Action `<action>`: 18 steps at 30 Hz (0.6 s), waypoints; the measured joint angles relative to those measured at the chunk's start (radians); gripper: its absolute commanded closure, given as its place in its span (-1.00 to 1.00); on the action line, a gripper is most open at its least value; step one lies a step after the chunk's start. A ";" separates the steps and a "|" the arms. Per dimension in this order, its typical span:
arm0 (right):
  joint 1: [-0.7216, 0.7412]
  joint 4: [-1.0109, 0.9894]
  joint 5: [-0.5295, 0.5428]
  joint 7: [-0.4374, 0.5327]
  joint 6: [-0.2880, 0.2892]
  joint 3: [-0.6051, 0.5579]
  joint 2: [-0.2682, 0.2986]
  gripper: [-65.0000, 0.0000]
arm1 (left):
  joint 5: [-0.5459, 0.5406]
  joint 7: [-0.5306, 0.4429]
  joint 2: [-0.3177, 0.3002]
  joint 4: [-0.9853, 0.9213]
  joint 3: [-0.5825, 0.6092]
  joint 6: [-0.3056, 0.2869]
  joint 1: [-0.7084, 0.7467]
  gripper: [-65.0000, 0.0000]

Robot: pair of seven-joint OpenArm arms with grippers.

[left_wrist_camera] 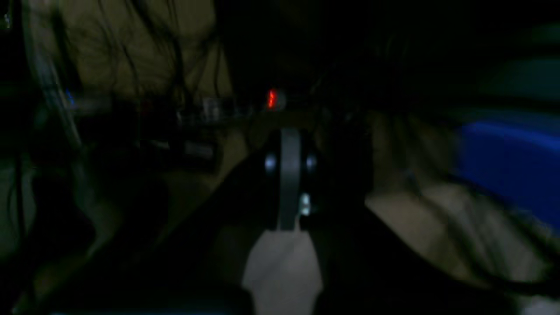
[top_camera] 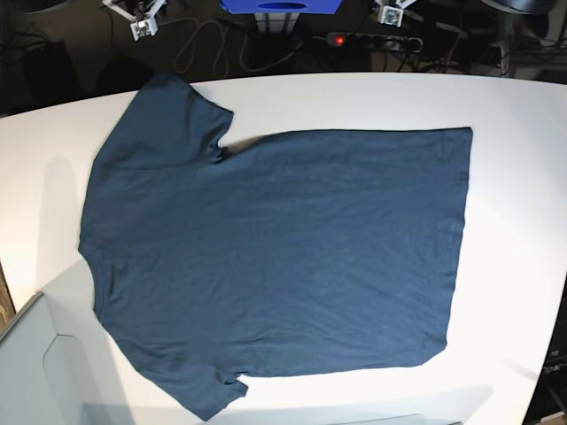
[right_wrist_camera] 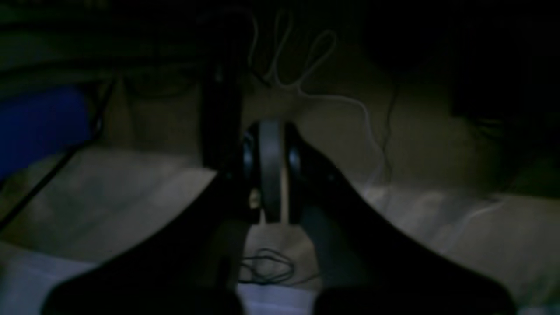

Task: Fold the T-shirt properly
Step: 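Move the left gripper to the shirt's shoulder corner and pinch it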

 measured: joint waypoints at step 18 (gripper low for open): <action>0.004 0.474 -0.003 -0.316 0.246 0.255 -0.068 0.05 | 0.006 0.014 -0.009 0.548 -0.181 -0.005 0.139 0.03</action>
